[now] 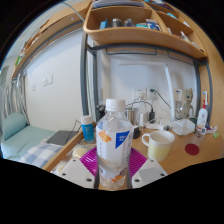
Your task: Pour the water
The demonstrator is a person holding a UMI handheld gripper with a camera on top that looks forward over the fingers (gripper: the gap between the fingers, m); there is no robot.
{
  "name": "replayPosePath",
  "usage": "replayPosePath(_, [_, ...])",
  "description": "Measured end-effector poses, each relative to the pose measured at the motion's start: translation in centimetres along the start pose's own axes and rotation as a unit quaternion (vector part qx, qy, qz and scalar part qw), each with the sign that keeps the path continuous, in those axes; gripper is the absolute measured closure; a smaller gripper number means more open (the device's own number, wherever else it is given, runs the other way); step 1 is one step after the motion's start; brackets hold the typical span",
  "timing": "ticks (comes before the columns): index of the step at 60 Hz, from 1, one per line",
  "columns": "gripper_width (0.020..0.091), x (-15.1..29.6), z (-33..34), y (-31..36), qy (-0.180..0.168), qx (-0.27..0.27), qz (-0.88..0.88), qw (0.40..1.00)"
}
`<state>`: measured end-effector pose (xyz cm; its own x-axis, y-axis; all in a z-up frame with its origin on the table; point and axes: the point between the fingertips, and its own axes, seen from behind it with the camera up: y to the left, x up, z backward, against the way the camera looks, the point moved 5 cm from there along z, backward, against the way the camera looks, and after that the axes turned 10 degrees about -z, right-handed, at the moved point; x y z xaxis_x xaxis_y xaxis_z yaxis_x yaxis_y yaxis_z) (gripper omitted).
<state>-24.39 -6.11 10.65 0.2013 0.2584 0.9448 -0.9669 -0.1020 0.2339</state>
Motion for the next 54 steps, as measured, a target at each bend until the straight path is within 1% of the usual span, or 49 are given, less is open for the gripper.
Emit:
replayPosePath(5, [0.0732, 1.9, -0.5, -0.3, -0.008, 0.013, -0.051, 0.999])
replayPosePath(9, [0.0733, 4.0, -1.5, -0.8, -0.022, 0.023, -0.124, 0.992])
replayPosePath(13, [0.0734, 5.8, -2.5, -1.5, -0.027, 0.029, -0.202, 0.979])
replayPosePath(16, [0.0734, 7.1, -3.4, -2.2, -0.027, 0.029, -0.273, 0.961])
replayPosePath(21, [0.0735, 8.8, -4.9, -3.1, -0.033, 0.043, -0.398, 0.916])
replayPosePath(27, [0.0733, 9.4, -6.1, -4.0, -0.025, 0.042, -0.525, 0.85])
replayPosePath(36, [0.0733, 9.0, -7.0, -4.3, 0.002, 0.044, -0.649, 0.759])
replayPosePath(40, [0.0723, 8.4, -7.5, -4.2, 0.023, 0.043, -0.691, 0.722])
replayPosePath(48, [0.0727, 7.9, -7.9, -3.6, 0.064, 0.044, -0.749, 0.658])
replayPosePath(54, [0.0726, 8.4, -7.9, -3.9, 0.066, 0.045, -0.785, 0.614])
